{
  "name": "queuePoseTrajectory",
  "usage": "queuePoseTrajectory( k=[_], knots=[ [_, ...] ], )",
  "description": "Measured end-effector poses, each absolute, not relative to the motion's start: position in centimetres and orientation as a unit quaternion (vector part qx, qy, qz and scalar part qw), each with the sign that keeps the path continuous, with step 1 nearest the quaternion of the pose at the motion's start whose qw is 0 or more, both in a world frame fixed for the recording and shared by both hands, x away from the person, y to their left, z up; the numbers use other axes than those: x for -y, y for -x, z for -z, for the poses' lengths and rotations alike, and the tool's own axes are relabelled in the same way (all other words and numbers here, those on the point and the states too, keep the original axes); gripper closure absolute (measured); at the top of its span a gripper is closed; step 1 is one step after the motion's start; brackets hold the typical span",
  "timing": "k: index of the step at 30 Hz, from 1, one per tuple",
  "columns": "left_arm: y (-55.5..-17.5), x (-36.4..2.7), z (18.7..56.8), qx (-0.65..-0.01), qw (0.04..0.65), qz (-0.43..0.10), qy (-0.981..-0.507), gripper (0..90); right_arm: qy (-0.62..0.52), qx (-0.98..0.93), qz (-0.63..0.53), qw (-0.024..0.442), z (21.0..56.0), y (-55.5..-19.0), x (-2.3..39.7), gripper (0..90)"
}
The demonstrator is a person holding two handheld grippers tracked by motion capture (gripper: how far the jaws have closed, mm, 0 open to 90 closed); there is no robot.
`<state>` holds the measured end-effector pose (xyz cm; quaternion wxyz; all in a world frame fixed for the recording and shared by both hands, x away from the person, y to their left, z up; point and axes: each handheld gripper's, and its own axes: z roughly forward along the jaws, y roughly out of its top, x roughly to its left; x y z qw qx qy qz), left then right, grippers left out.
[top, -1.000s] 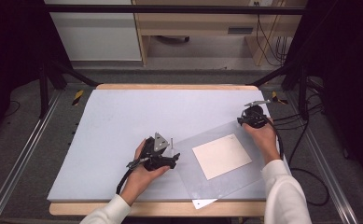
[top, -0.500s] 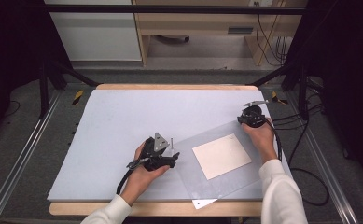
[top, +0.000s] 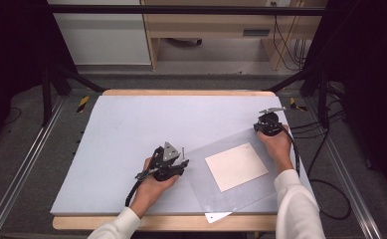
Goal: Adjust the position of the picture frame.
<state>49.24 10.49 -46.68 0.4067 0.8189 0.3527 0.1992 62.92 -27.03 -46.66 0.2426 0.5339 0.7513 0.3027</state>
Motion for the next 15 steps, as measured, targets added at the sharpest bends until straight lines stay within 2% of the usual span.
queuePoseTrajectory(
  k=[1, 2, 4, 5, 8, 15],
  knots=[
    [-49.5, -10.5, 46.7, -0.36, 0.412, -0.196, -0.814, 57.7, -0.534, -0.751, -0.302, 0.243, 46.7, -62.9, 27.0, 85.5],
    [-50.1, -10.4, 46.8, -0.365, 0.419, -0.196, -0.808, 62.8, -0.535, -0.751, -0.303, 0.242, 46.7, -62.9, 27.0, 85.5],
    [-50.4, -10.4, 46.8, -0.367, 0.417, -0.196, -0.808, 64.2, -0.536, -0.75, -0.303, 0.241, 46.6, -62.9, 27.0, 85.5],
    [-50.7, -10.3, 47.0, -0.37, 0.419, -0.192, -0.806, 68.5, -0.537, -0.751, -0.301, 0.239, 46.6, -62.9, 27.0, 85.5],
    [-51.4, -10.3, 47.4, -0.373, 0.417, -0.19, -0.807, 73.2, -0.538, -0.75, -0.301, 0.239, 46.6, -62.9, 27.0, 85.5],
    [-51.7, -10.1, 47.8, -0.369, 0.414, -0.186, -0.811, 79.6, -0.541, -0.748, -0.303, 0.237, 46.6, -62.9, 27.0, 85.5]
  ],
)
